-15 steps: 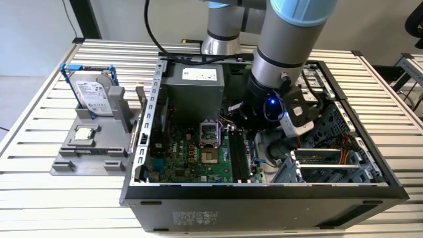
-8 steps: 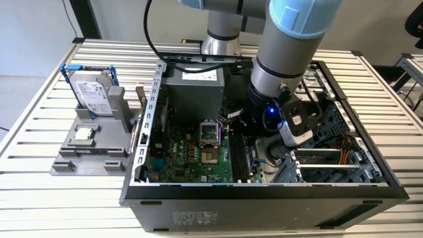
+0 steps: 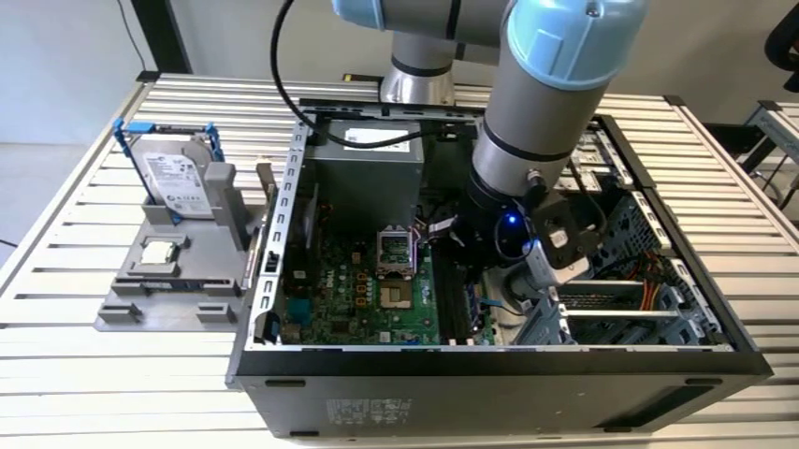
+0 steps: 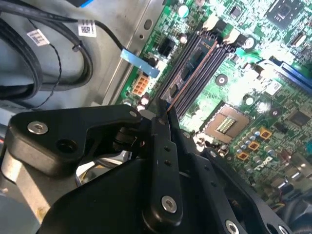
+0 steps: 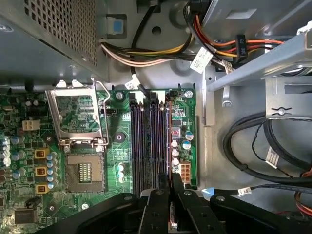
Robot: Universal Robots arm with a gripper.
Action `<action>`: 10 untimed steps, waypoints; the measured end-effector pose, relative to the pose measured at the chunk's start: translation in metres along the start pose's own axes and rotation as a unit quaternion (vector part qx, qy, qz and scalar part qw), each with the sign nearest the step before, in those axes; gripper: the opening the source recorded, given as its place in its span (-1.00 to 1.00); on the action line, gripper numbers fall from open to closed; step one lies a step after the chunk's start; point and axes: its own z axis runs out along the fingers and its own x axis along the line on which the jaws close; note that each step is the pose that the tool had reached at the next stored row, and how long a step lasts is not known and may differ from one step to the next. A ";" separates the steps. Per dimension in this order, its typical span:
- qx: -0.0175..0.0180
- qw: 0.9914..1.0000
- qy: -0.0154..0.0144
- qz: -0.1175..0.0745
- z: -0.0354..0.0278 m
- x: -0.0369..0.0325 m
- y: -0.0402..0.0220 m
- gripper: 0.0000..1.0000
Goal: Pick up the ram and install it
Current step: 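Insert the ram into the slot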
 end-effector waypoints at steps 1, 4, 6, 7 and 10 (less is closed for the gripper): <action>0.000 1.000 0.000 0.000 0.0010 0.0000 -0.0005 -1.00; 0.001 1.000 0.000 -0.002 0.0052 -0.0001 -0.0005 -1.00; 0.001 1.000 0.000 -0.008 0.0080 -0.0001 -0.0006 -1.00; 0.002 1.000 0.000 -0.010 0.0094 0.0000 -0.0005 -1.00; 0.002 1.000 0.000 -0.012 0.0098 0.0000 0.0003 -1.00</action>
